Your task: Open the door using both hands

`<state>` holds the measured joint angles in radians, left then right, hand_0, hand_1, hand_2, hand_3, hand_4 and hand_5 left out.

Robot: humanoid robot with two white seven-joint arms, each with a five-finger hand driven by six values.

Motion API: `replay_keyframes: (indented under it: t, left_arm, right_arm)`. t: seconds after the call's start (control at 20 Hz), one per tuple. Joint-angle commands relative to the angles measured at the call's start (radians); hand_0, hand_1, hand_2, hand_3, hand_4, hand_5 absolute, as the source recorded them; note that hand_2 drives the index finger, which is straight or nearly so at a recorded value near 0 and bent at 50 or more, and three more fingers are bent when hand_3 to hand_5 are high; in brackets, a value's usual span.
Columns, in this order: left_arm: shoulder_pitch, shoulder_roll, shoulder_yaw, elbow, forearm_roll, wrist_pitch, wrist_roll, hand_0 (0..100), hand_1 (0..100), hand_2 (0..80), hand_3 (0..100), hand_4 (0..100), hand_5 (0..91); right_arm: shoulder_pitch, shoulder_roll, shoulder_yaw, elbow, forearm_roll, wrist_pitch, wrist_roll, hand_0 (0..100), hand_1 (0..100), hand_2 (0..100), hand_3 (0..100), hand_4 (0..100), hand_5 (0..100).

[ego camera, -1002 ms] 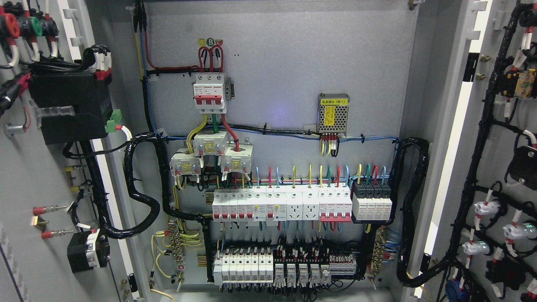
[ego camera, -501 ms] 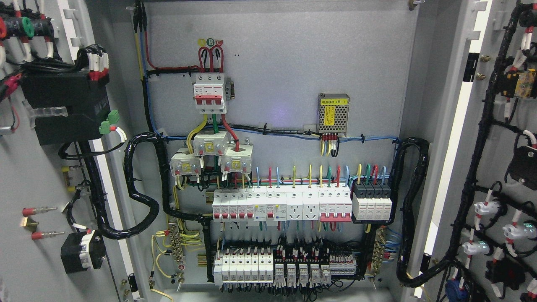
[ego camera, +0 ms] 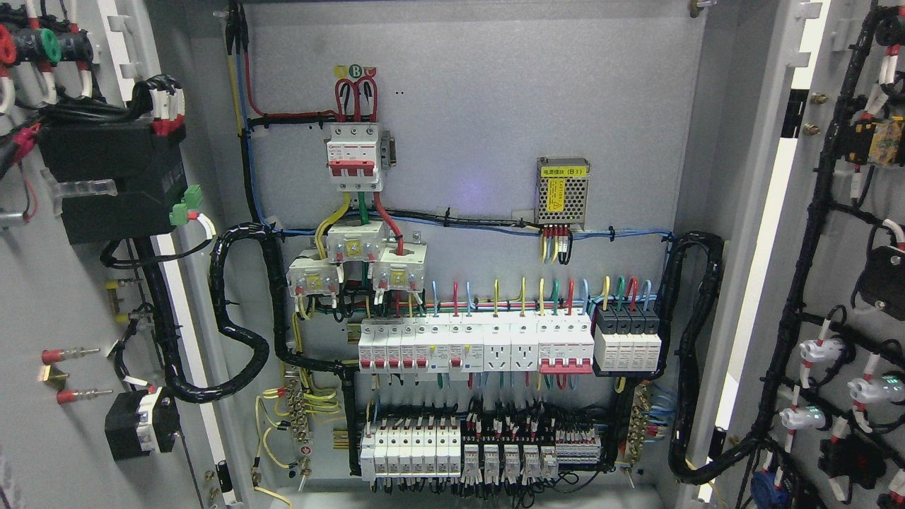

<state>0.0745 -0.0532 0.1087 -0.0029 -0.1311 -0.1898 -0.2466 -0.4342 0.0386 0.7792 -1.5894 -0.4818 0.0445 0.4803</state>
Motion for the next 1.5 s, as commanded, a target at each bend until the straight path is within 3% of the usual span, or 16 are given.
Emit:
replay_keyframes:
  t: [0.0,0.1,0.2,0.35,0.5,0.7,0.95,1.1,1.35,1.45]
  left_arm:
    - [0.046,-0.017,-0.018,-0.135,-0.005,-0.005,0.000,0,0,0.0,0,3,0.0]
    - [0.147,-0.010,-0.038,-0.350,-0.011,0.000,-0.002,0,0,0.0,0,3,0.0]
    - [0.223,0.015,-0.130,-0.533,0.002,0.007,-0.006,0,0,0.0,0,3,0.0]
    - [0.281,0.039,-0.158,-0.722,0.024,0.004,-0.008,0,0,0.0,0,3,0.0]
    - [0.347,0.084,-0.220,-0.917,0.071,0.001,-0.008,0,0,0.0,0,3,0.0]
    - [0.506,0.176,-0.323,-1.257,0.146,0.001,-0.006,0,0,0.0,0,3,0.0]
    - [0.694,0.199,-0.337,-1.542,0.140,-0.007,-0.008,0,0,0.0,0,3,0.0]
    - [0.764,0.204,-0.337,-1.634,0.140,-0.080,-0.008,0,0,0.0,0,3,0.0]
    - [0.803,0.239,-0.320,-1.726,0.148,-0.186,-0.006,0,0,0.0,0,3,0.0]
    - [0.804,0.237,-0.275,-1.747,0.166,-0.235,-0.006,0,0,0.0,0,3,0.0]
  right_arm:
    - [0.115,-0.057,-0.182,-0.020,0.029,-0.034,-0.009,11,0,0,0,0,0]
    - [0.161,-0.062,-0.228,-0.034,0.064,-0.035,-0.061,11,0,0,0,0,0]
    - [0.195,-0.075,-0.262,-0.037,0.083,-0.057,-0.103,11,0,0,0,0,0]
    - [0.244,-0.137,-0.277,-0.049,0.086,-0.110,-0.129,11,0,0,0,0,0]
    - [0.310,-0.172,-0.325,-0.070,0.084,-0.170,-0.160,11,0,0,0,0,0]
    - [0.419,-0.255,-0.360,-0.144,0.084,-0.268,-0.163,11,0,0,0,0,0]
    - [0.575,-0.339,-0.412,-0.196,0.083,-0.437,-0.170,11,0,0,0,0,0]
    - [0.676,-0.384,-0.460,-0.234,0.080,-0.472,-0.169,11,0,0,0,0,0]
    - [0.775,-0.408,-0.544,-0.259,0.081,-0.661,-0.169,11,0,0,0,0,0]
    - [0.805,-0.419,-0.561,-0.265,0.081,-0.705,-0.169,11,0,0,0,0,0]
